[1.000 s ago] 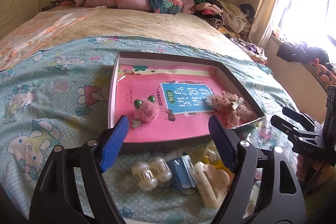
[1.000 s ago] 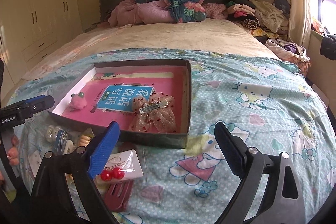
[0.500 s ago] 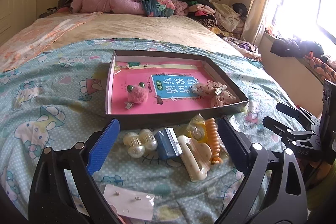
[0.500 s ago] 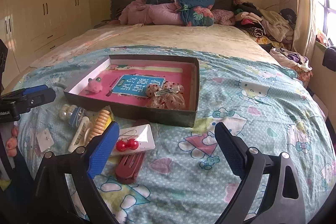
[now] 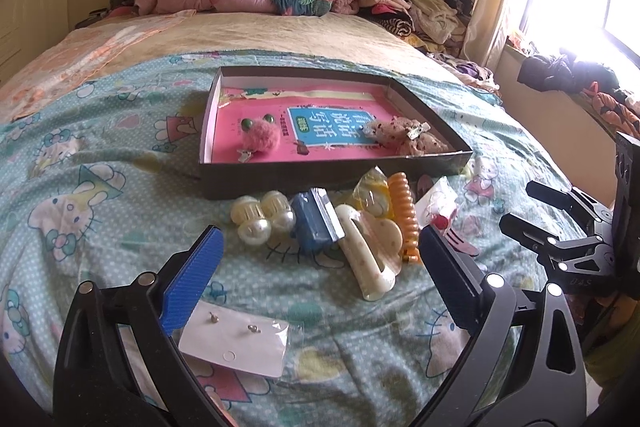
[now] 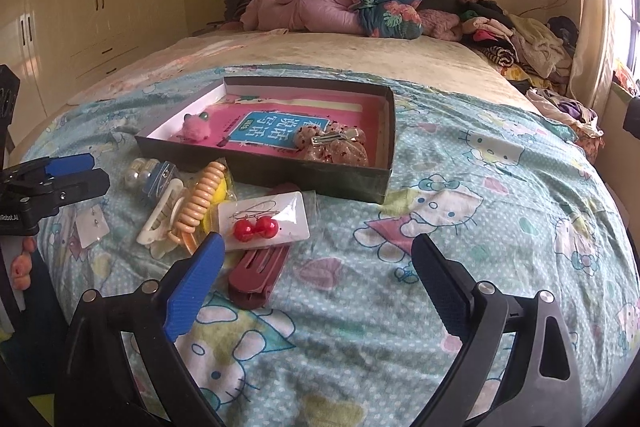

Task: Organize jewelry
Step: 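Lift both open tools up and away from the box, then grasp the white pink-dotted claw clip with the left tool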

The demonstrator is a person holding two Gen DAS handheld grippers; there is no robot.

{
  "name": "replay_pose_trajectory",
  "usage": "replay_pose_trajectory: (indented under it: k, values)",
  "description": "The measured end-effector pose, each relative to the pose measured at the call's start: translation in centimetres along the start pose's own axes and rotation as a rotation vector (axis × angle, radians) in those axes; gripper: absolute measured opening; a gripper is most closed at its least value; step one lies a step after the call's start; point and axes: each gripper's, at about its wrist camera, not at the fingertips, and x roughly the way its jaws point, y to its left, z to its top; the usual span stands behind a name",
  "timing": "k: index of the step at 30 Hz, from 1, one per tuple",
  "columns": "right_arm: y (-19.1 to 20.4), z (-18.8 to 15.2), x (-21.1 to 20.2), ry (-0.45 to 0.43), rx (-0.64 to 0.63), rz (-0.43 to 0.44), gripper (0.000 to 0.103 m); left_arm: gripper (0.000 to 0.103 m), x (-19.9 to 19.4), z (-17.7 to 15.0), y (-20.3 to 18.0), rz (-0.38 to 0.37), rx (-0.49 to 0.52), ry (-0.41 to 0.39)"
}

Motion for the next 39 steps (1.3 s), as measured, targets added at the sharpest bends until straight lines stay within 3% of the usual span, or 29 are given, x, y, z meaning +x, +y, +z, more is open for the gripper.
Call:
replay_pose_trajectory:
  k: [17,26,31,35,37,39]
  values:
    - [0.2,-0.8,2.7,0.046,-0.045,0.039,0.094,0.088,3.5,-2.1,-2.0,-0.031,0.043,0.133]
    - [-0.5,-0.3,4.7,0.075,-0.025,0.065,0.094,0.070,5.3,-2.3,-2.7,-0.036,0.052,0.182]
    - [-0.3,0.1,6.0,0.098,-0.019,0.098,0.094,0.051,6.1,-2.2,-3.1,-0.021,0.069,0.194]
    - [0.4,0.6,6.6,0.103,-0.029,0.129,0.095,0.044,6.4,-1.9,-2.8,-0.039,0.050,0.199]
    - [0.7,0.8,6.9,0.104,-0.029,0.141,0.095,0.031,6.4,-1.9,-2.7,-0.055,0.046,0.196]
    - [1.1,1.0,7.2,0.108,-0.031,0.148,0.095,0.029,6.3,-1.9,-2.7,-0.062,0.046,0.195]
